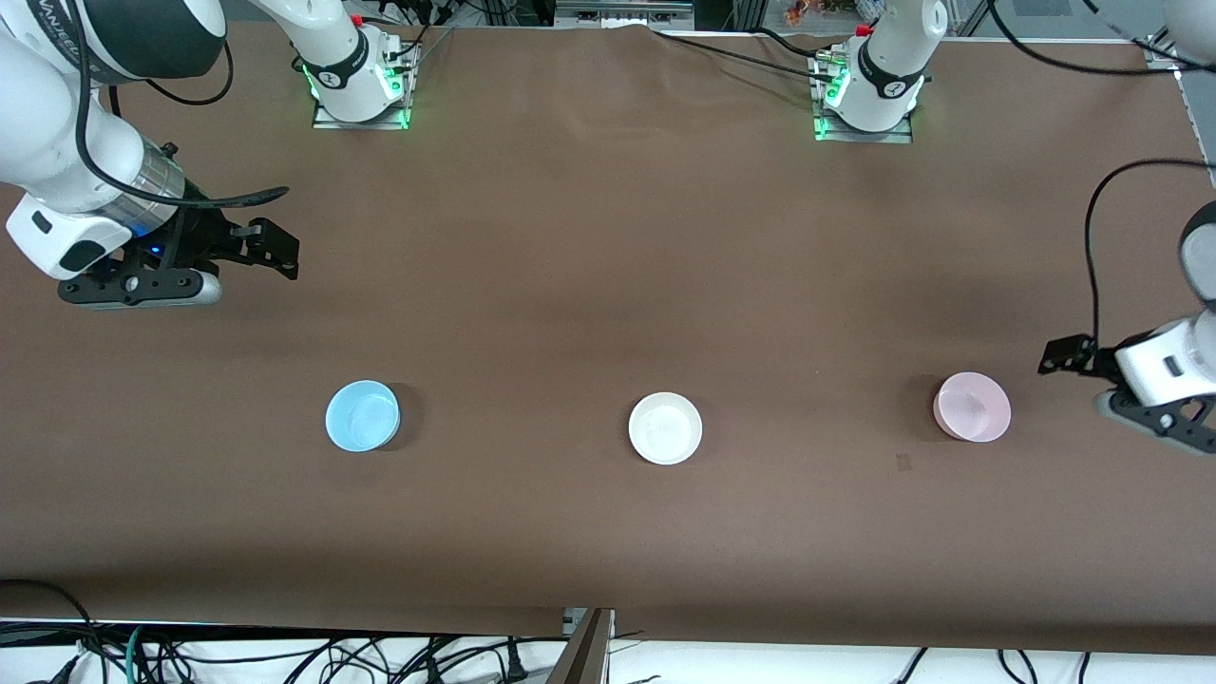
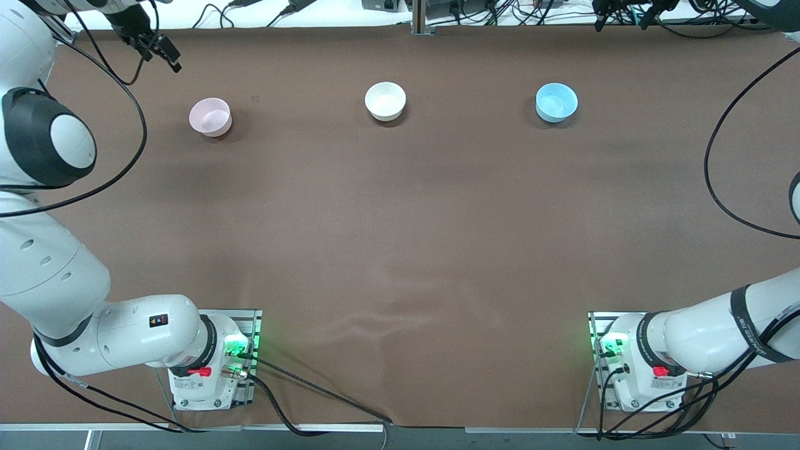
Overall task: Stack pink and blue bowls on white bowl
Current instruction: 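Reach the left gripper down to the pink bowl rim and grasp it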
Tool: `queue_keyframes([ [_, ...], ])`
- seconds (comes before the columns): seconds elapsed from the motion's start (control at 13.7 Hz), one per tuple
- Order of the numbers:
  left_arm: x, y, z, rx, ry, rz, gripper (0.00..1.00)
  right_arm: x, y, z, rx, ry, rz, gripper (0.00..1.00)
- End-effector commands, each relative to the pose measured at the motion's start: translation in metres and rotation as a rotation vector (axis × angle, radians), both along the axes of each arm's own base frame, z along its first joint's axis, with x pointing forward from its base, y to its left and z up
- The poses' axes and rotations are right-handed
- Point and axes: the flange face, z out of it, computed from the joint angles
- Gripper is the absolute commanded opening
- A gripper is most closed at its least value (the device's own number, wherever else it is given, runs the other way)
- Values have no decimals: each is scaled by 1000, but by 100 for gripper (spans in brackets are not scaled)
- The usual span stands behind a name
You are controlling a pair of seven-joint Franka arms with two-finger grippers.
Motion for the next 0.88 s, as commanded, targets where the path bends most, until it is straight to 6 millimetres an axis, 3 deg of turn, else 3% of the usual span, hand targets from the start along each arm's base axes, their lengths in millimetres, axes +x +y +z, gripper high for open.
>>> queue_keyframes([
  [0.0, 22, 2, -64, -24, -20, -44, 100, 3, 1, 4, -13, -7, 0, 100],
  [0.15, 28, 2, -103, -27, -28, -83, 100, 3, 0, 4, -13, -9, -2, 100],
  [0.44, 28, 3, -125, -26, -29, -140, 100, 3, 0, 5, -10, -10, -2, 100],
  [0.59, 23, 2, -152, -47, 7, -170, 99, 3, 0, 5, -10, -10, -2, 100],
  [0.73, 21, 10, -161, -52, 17, -174, 82, 3, 0, 4, -11, -8, 1, 100],
  [0.8, 20, 10, -165, -50, 22, -180, 66, 3, 1, 4, -10, -8, 3, 100],
])
